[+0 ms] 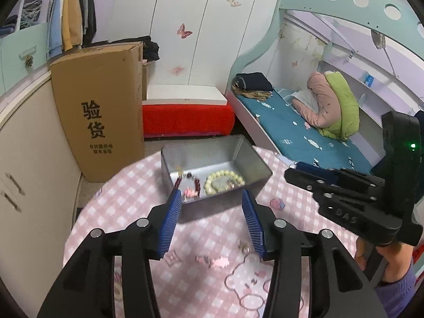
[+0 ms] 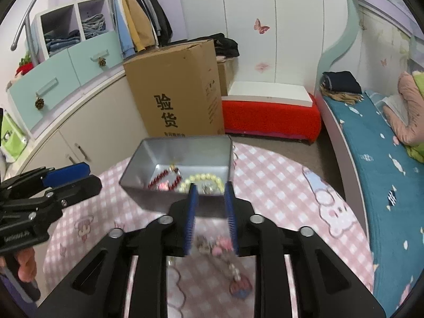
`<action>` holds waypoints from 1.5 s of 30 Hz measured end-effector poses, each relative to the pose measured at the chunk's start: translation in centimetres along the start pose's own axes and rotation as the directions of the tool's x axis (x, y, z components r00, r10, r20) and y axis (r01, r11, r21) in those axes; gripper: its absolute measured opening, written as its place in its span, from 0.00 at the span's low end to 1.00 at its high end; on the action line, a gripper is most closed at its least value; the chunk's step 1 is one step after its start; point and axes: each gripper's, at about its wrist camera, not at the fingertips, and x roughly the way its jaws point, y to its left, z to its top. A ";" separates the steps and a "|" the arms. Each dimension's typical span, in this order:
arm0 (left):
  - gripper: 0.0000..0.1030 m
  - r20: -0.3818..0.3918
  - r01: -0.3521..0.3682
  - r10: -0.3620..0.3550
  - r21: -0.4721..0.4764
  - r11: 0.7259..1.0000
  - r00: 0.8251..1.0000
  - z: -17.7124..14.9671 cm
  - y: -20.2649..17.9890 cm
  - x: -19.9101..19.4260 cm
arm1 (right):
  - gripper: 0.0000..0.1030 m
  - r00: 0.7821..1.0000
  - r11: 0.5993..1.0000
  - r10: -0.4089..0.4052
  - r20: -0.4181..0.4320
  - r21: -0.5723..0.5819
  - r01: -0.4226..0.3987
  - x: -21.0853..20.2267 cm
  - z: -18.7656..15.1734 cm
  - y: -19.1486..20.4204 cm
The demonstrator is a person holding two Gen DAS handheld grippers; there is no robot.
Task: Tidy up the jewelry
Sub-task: 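Open both grippers to drop the charms into the box, then move both grippers back toward the remaining charms on the table, then grasp the pink charm with the left gripper while the right gripper grasps the pearl earring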
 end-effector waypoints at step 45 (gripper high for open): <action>0.24 -0.182 -0.107 0.109 0.021 0.994 0.977 -7.4 0.2 6.2 | 0.48 0.989 0.997 0.015 -0.147 0.078 -0.004 1.5 -9.6 -2.3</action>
